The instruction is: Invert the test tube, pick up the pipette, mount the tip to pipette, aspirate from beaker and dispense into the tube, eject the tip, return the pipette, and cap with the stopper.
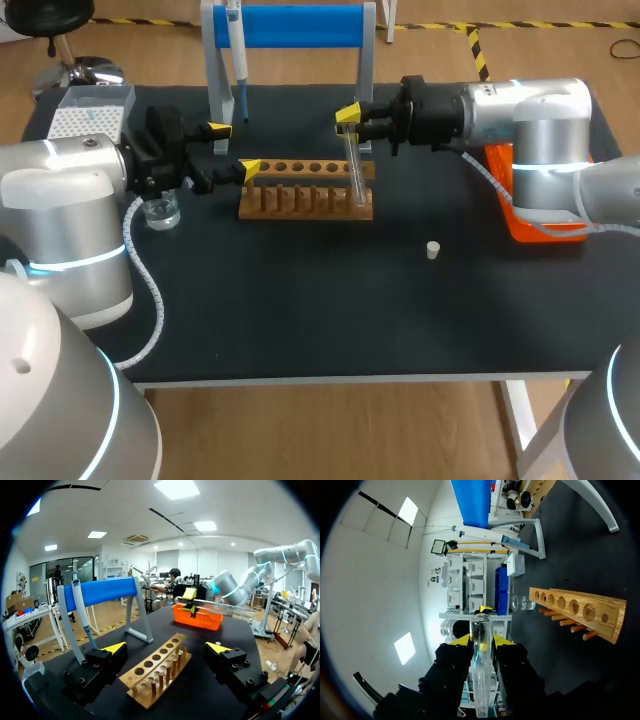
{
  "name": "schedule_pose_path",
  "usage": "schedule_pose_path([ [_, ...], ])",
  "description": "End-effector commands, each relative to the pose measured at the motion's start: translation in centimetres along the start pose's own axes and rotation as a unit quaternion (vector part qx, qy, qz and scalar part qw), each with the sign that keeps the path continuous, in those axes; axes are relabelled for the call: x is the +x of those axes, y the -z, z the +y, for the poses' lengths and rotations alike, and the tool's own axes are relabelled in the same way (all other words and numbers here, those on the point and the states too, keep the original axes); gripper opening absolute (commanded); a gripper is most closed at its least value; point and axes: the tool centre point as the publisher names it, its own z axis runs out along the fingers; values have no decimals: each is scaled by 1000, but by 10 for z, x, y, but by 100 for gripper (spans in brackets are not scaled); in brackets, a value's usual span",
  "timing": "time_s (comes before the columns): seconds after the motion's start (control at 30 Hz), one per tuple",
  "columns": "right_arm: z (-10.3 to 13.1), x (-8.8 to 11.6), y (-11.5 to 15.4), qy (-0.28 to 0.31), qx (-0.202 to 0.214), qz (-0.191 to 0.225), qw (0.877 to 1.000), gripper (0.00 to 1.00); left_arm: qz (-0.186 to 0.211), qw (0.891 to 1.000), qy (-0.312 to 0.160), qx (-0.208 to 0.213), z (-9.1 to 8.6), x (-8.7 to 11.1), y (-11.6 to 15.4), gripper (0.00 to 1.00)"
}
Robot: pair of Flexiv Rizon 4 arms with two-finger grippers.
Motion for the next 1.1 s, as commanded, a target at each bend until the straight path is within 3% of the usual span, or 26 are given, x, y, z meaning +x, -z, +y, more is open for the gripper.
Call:
schedule_pose_path([
  [0.03,2,2,2,-1,4,-3,1000,0,-3,1000,-1,0,1,1,-1,100],
  [0.4,2,2,2,-1,4,-3,1000,0,-3,1000,-1,0,1,1,-1,100],
  [0.43,2,2,2,-1,4,-3,1000,0,5,1000,-22,17,-1,2,-2,100],
  [0.47,2,2,2,-1,4,-3,1000,0,4,997,-75,27,-2,5,-4,100],
  [0.53,2,2,2,-1,4,-3,1000,0,22,991,-114,66,-6,8,-6,100],
  [0.63,2,2,2,-1,4,-3,1000,0,53,975,-190,107,-15,12,-6,100],
  [0.7,2,2,2,-1,4,-3,1000,0,76,960,-233,132,-20,14,-5,100],
  [0.8,2,2,2,-1,4,-3,1000,0,95,928,-331,141,-24,18,-1,100],
  [0.83,2,2,2,-1,4,-3,1000,0,90,933,-324,131,-25,16,-2,100],
  [1.1,2,2,2,-1,4,-3,1000,0,90,933,-324,131,-25,16,-2,100],
])
